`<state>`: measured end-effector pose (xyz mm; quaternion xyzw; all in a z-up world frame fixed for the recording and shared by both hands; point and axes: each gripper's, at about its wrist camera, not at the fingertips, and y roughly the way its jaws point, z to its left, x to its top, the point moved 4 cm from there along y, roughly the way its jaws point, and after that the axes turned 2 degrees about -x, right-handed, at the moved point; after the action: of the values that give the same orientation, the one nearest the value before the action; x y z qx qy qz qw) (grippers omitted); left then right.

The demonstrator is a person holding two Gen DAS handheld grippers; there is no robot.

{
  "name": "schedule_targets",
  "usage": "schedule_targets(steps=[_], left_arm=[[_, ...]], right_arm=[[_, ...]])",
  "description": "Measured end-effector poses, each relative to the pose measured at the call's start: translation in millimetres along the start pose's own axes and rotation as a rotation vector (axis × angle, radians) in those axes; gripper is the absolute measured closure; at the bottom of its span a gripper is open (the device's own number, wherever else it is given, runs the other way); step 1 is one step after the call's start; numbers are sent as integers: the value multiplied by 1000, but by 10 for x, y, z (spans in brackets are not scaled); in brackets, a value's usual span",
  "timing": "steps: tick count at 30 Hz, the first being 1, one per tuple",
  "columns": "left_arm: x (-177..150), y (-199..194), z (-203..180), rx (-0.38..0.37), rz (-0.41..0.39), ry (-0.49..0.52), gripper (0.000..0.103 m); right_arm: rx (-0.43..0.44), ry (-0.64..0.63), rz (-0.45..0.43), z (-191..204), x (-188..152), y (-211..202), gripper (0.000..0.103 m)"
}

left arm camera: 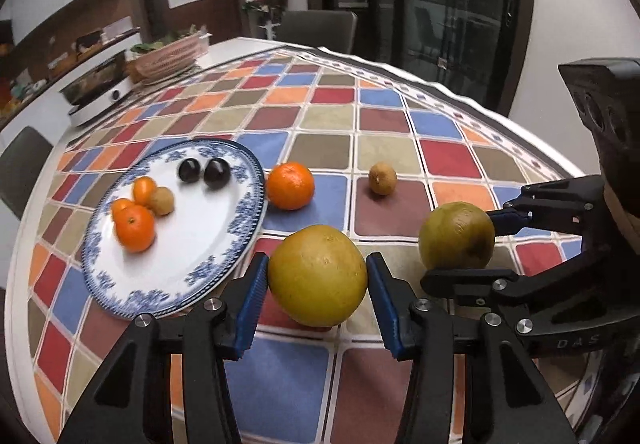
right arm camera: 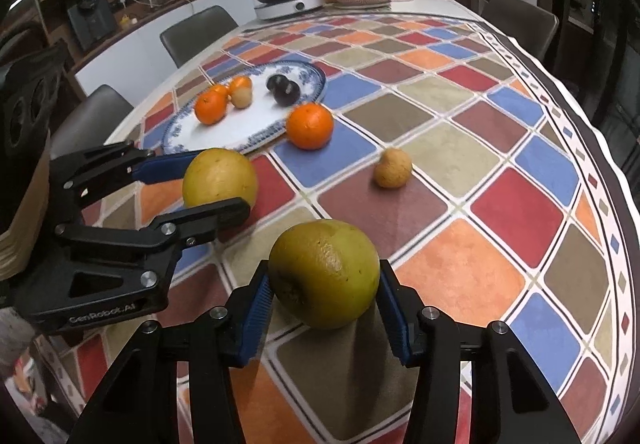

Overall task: Organize fruits
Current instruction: 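Carry the green pear and yellow pear over the plate with both tools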

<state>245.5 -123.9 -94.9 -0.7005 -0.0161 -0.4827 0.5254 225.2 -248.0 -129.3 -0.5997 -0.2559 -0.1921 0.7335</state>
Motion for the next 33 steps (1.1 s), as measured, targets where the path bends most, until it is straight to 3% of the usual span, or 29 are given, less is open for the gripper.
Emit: schedule_targets(steps=[16,33], left_arm=[[58,-493,445,125,-92,-128,54],[42,-235,1074,174,-68,-230,54]], right_arm=[[46,-112,-103,415,470,-216,52],[95,-230,-90,709,1102,278,52]])
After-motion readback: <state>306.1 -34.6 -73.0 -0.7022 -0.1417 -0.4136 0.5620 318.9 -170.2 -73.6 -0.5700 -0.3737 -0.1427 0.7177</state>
